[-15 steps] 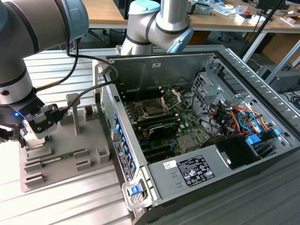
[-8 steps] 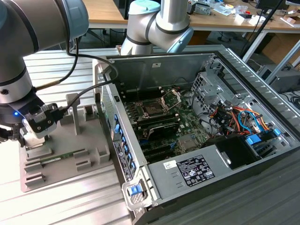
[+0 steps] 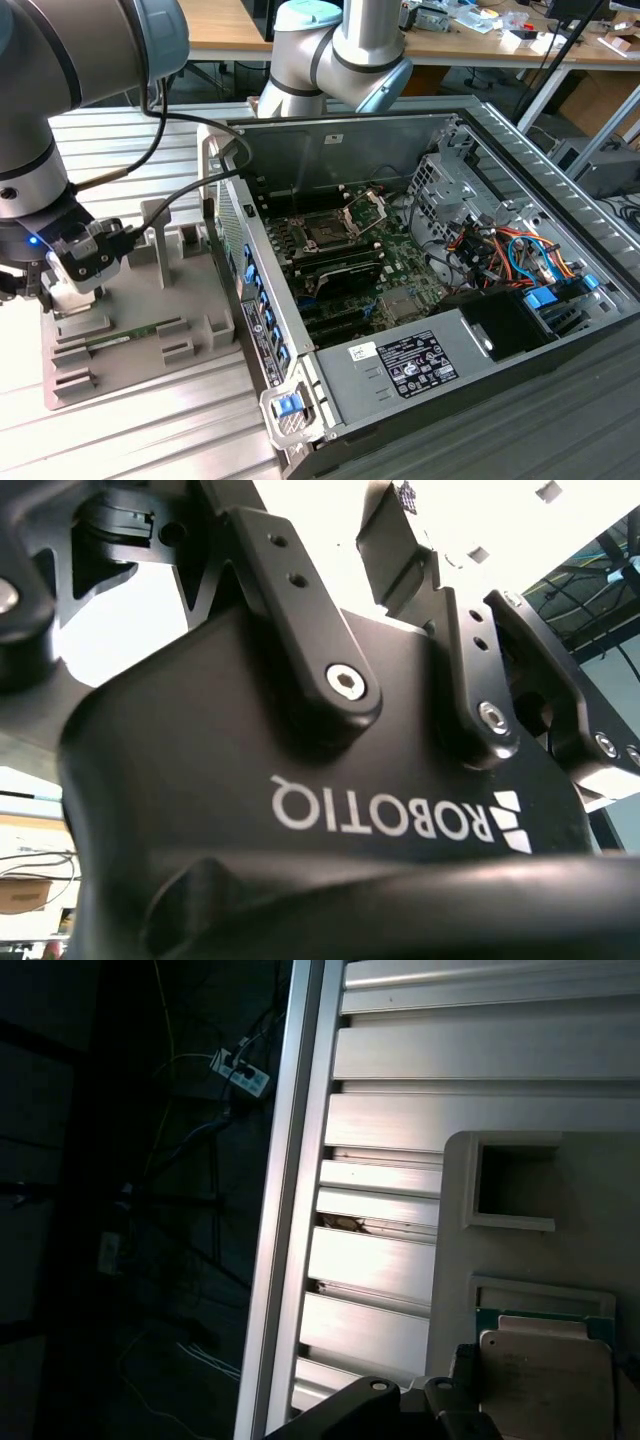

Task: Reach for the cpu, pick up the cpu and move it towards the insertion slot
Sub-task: 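Pick up the cpu and move it towards the insertion slot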

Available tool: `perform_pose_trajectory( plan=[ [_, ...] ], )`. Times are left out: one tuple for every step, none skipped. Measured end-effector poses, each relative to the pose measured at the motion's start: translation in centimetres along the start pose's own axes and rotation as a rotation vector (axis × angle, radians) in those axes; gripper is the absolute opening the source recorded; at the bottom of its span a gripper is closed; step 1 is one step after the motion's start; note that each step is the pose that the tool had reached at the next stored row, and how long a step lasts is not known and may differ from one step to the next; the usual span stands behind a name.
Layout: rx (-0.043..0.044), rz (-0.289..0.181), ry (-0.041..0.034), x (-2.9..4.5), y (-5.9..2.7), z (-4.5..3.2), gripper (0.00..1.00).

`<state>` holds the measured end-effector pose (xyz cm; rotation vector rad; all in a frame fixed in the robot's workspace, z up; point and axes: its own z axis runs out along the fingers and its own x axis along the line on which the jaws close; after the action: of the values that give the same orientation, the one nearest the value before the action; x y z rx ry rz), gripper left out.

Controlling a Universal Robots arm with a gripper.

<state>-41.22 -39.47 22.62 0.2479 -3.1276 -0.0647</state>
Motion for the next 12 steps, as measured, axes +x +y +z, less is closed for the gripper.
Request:
perform_pose_trajectory(
  plan=[
    [0.0000, 0.000, 0.0000, 0.00, 0.00, -0.02, 0.55],
    [0.0000, 0.000, -0.0001, 0.00, 0.00, -0.05, 0.55],
    [-0.0001, 0.000, -0.0001, 0.00, 0.00, -0.08, 0.55],
    [0.0000, 0.000, -0.0001, 0.00, 0.01, -0.11, 0.55],
    [0.0000, 0.000, 0.0000, 0.00, 0.01, -0.14, 0.55],
    [0.0000, 0.000, 0.0000, 0.00, 0.01, -0.16, 0.55],
    [0.0000, 0.000, -0.0001, 0.00, 0.01, -0.19, 0.55],
    [0.0000, 0.000, -0.0001, 0.00, 0.01, -0.23, 0.55],
    [0.0000, 0.000, -0.0001, 0.00, 0.01, -0.26, 0.55],
    [0.0000, 0.000, -0.0001, 0.00, 0.01, -0.29, 0.55],
    [-0.0001, 0.000, -0.0001, 0.00, 0.01, -0.30, 0.55],
    [0.0000, 0.000, -0.0001, 0.00, 0.02, -0.33, 0.55]
  ],
)
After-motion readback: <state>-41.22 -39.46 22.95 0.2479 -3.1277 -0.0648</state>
